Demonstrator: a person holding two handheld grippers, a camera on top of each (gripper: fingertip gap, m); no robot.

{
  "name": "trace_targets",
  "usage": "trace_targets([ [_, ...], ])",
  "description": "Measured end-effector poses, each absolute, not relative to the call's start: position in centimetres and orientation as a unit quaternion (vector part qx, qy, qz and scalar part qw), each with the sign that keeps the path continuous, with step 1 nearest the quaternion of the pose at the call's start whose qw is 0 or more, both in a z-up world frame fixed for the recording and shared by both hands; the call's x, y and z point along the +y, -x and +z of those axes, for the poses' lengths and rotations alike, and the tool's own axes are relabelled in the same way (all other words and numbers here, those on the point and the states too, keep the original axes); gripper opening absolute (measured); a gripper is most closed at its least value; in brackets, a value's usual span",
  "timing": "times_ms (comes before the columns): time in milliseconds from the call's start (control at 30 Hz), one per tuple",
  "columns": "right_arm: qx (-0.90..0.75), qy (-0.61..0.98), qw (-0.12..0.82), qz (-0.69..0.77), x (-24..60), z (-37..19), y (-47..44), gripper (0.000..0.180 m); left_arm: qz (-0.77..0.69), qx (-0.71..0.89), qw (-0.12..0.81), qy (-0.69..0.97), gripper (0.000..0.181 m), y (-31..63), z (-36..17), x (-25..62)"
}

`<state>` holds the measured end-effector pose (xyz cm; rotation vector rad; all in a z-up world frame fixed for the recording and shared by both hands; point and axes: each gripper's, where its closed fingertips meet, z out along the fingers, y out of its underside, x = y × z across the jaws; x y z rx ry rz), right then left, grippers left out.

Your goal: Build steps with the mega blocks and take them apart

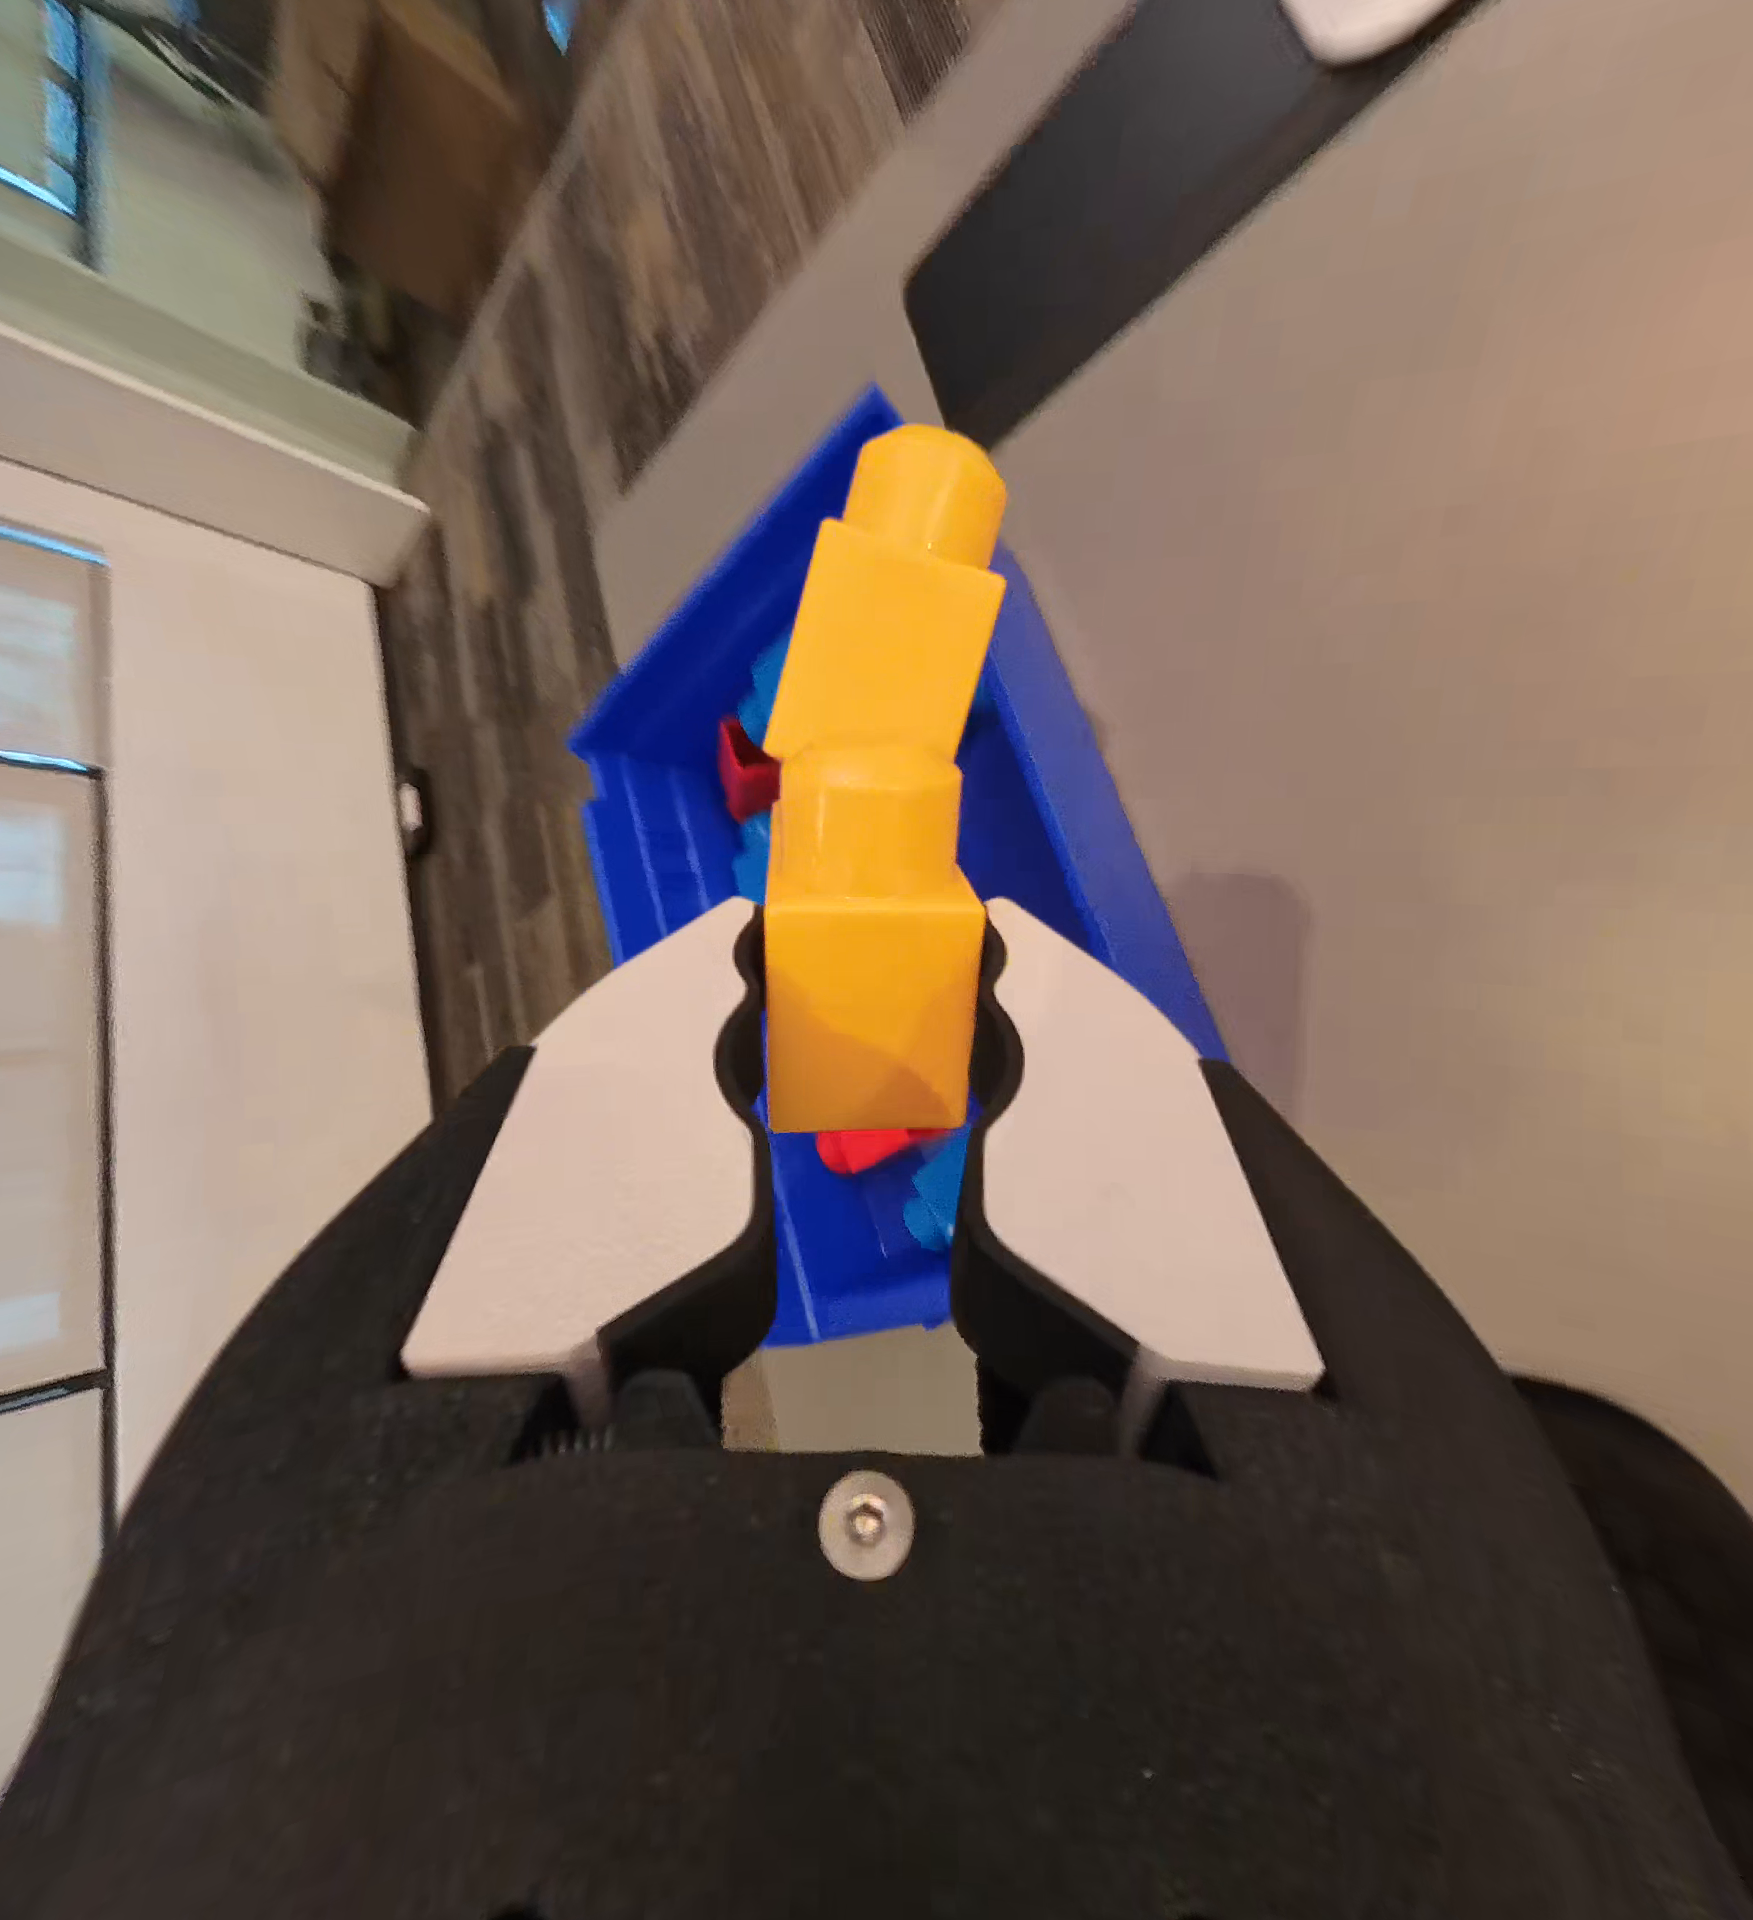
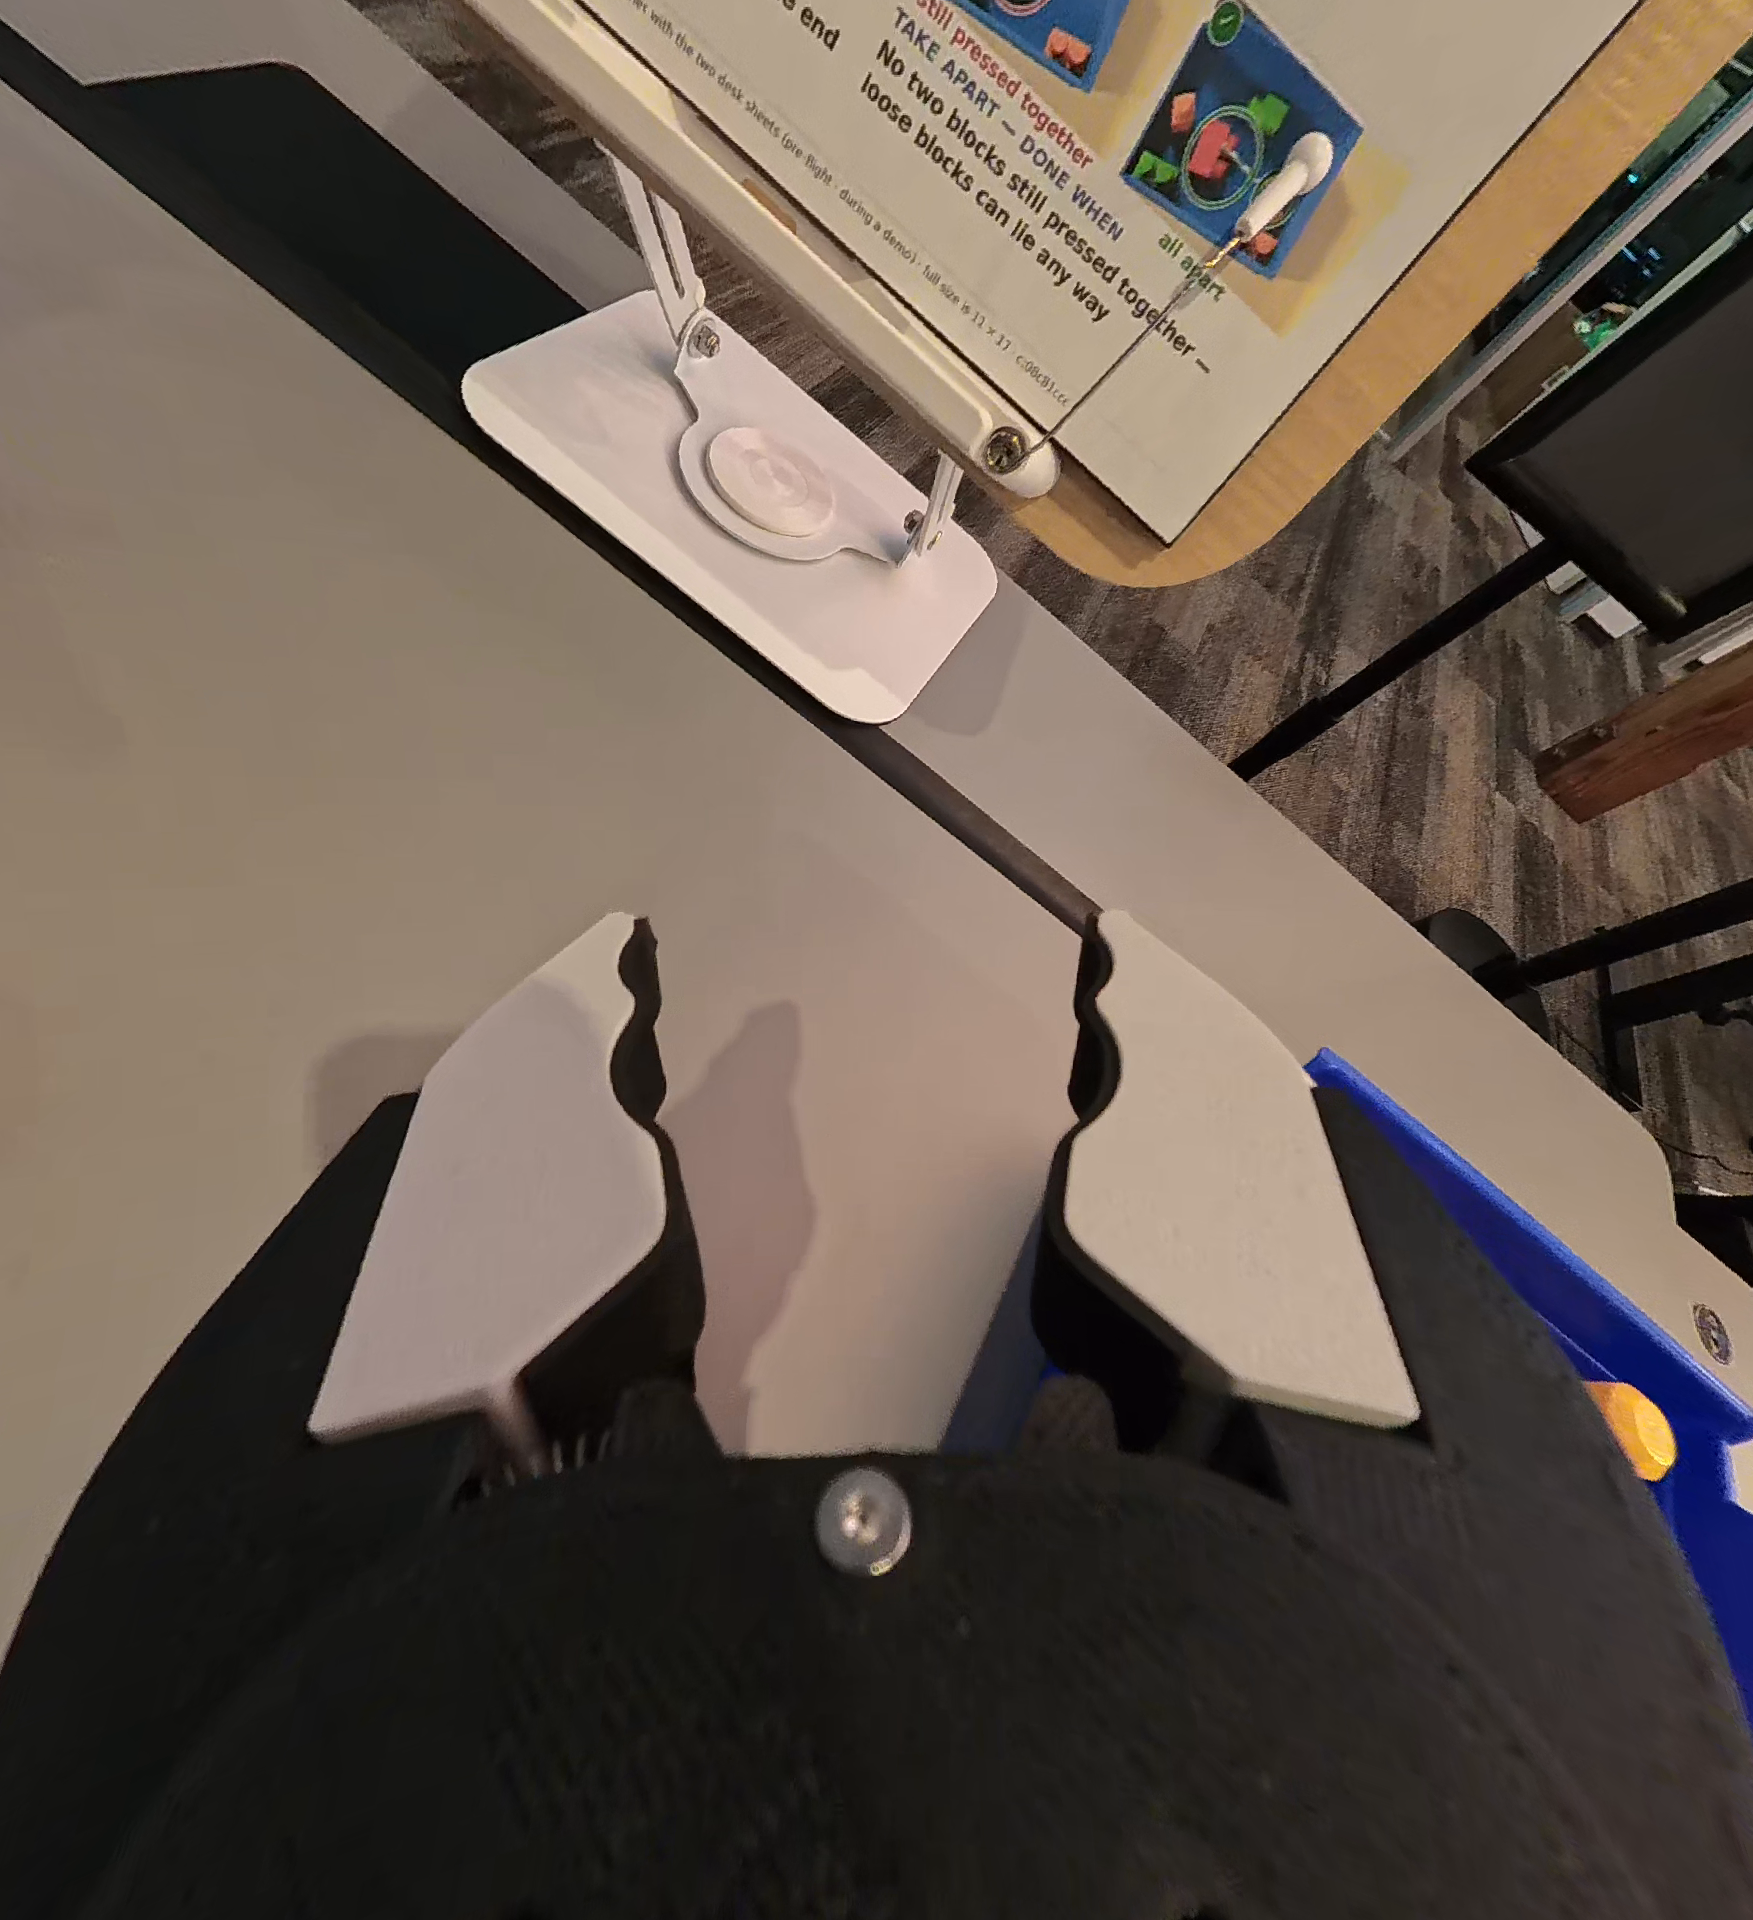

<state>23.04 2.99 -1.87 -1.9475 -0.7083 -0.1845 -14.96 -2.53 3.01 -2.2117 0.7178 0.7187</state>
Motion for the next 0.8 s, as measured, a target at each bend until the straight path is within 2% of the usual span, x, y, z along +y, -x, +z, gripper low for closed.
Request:
trace_targets([
  [200,-0.296,0.807,0.504,-0.079,3.0,-2.0,-23.0,0.078,0.315,0.284,0.47,0.774,0.037,10.3,7.7,-2.3],
  [500,-0.303,0.804,0.505,-0.083,3.0,-1.9,-23.0,0.078,0.276,0.338,0.505,0.745,0.037,5.5,7.5,-2.8],
  [633,-0.316,0.796,0.515,0.02,2.2,-1.3,-21.0,0.077,0.068,0.391,0.528,0.751,0.037,0.6,6.1,-3.5],
  [733,-0.353,0.746,0.534,0.181,0.0,0.8,-17.5,0.074,-0.138,0.427,0.521,0.726,0.037,-4.1,5.6,-5.5],
  [800,-0.368,0.696,0.543,0.292,-2.1,3.0,-15.8,0.074,-0.225,0.445,0.496,0.711,0.037,-6.1,5.3,-6.9],
])
